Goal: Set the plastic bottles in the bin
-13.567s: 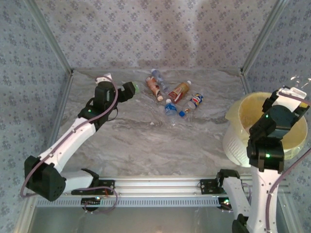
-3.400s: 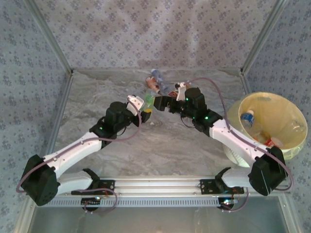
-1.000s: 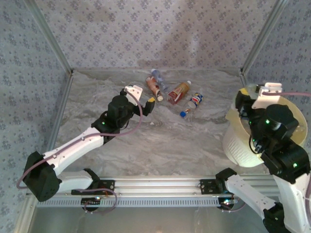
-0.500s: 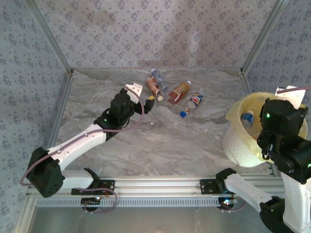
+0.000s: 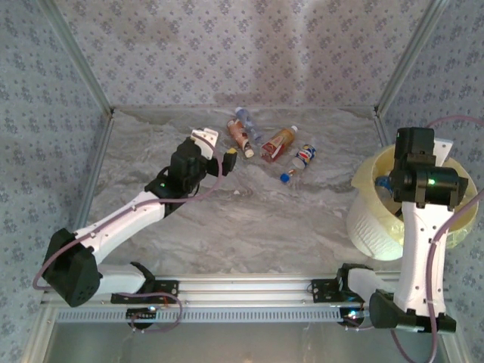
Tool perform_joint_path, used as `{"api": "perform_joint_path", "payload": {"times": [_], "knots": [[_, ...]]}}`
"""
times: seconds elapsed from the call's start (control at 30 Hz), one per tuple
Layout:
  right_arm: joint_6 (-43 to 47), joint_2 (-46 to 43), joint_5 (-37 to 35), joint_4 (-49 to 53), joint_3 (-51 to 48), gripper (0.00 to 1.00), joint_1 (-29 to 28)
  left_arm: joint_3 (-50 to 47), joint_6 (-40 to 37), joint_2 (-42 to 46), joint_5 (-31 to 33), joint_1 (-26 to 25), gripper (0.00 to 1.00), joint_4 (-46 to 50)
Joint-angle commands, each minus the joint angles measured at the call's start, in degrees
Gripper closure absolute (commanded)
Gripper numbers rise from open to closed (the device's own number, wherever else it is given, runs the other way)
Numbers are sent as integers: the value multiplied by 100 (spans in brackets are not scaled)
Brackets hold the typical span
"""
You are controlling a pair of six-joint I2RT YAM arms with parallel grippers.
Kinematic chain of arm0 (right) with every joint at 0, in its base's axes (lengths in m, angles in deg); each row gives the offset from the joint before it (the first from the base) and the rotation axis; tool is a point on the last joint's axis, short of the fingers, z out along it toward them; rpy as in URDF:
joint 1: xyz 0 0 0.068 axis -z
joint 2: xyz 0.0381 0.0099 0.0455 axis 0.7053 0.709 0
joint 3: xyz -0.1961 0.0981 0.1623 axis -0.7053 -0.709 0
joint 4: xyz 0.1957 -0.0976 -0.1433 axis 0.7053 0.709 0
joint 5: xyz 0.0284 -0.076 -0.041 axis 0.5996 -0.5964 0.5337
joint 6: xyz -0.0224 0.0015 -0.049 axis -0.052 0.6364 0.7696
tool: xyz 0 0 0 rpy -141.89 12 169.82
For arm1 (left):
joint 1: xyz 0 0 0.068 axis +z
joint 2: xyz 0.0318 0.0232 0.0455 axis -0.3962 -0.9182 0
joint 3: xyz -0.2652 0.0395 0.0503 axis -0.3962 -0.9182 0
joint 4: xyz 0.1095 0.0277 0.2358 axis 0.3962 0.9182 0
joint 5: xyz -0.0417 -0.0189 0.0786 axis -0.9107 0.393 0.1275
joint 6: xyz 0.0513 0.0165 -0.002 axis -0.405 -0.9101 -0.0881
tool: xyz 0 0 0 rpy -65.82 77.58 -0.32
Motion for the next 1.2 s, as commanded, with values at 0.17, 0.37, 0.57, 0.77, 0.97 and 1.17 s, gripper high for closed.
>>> {"api": "perform_joint_path", "payload": {"times": [0.17,0.37,0.57,0.77,0.97,1.17], "knots": [[82,-171,552,-481,186,0,35,197,253,48,-52,129,2,110],[-44,-329,1375,-906,219,0,-335,185,609,53,49,285,2,198],[-336,-182,2252,-1459,605,0,-1492,84,1128,110,71,531,2,345],[-169,794,1939,-2179,828,0,-3205,-93,1525,252,183,755,2,489],[-394,1707,2581,-3630,429,0,-3709,-294,1833,490,257,993,2,706],[-1484,2681,3149,-4488,130,0,-3412,-516,1972,781,314,1138,2,858]]}}
